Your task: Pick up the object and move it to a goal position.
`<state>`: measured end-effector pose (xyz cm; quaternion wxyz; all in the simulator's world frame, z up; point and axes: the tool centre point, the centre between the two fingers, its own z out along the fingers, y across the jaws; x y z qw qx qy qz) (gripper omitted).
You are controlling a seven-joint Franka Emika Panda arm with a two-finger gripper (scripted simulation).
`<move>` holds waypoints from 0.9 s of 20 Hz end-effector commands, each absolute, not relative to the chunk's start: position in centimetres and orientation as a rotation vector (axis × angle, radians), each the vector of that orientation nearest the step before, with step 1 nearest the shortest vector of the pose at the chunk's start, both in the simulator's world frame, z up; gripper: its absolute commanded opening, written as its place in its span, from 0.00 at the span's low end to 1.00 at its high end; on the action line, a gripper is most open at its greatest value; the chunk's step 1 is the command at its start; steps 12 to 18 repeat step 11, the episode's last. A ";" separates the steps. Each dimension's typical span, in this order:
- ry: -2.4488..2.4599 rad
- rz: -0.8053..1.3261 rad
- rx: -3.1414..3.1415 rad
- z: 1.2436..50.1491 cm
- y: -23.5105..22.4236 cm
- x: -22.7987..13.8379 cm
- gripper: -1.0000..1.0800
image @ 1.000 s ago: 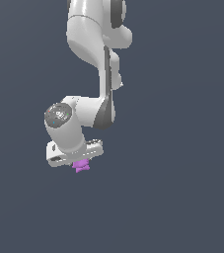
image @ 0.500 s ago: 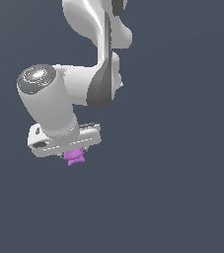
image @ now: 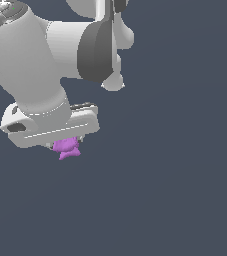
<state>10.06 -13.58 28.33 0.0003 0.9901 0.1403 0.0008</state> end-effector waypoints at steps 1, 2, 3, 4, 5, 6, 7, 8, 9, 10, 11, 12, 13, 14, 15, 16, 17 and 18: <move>0.441 0.000 3.110 29.6 -13.6 10.2 0.00; 0.441 0.000 3.110 30.0 -13.6 10.3 0.00; 0.441 0.000 3.110 30.3 -13.6 10.4 0.00; 0.441 0.000 3.110 30.6 -13.6 10.4 0.00; 0.441 0.000 3.110 30.8 -13.7 10.5 0.00; 0.441 0.000 3.110 31.0 -13.7 10.5 0.00; 0.441 0.000 3.110 31.1 -13.7 10.5 0.00; 0.441 0.000 3.110 31.2 -13.7 10.6 0.00; 0.441 0.000 3.110 31.3 -13.7 10.6 0.00; 0.441 0.000 3.110 31.3 -13.7 10.6 0.00; 0.441 0.000 3.110 31.4 -13.7 10.6 0.00; 0.441 0.000 3.110 31.4 -13.7 10.6 0.00; 0.441 0.000 3.110 31.4 -13.7 10.6 0.00; 0.441 0.000 3.110 31.4 -13.7 10.6 0.00; 0.441 0.000 3.110 31.4 -13.7 10.6 0.00; 0.441 0.000 3.110 31.4 -13.7 10.6 0.00; 0.441 0.000 3.110 31.4 -13.7 10.6 0.00; 0.441 0.000 3.110 31.4 -13.7 10.6 0.00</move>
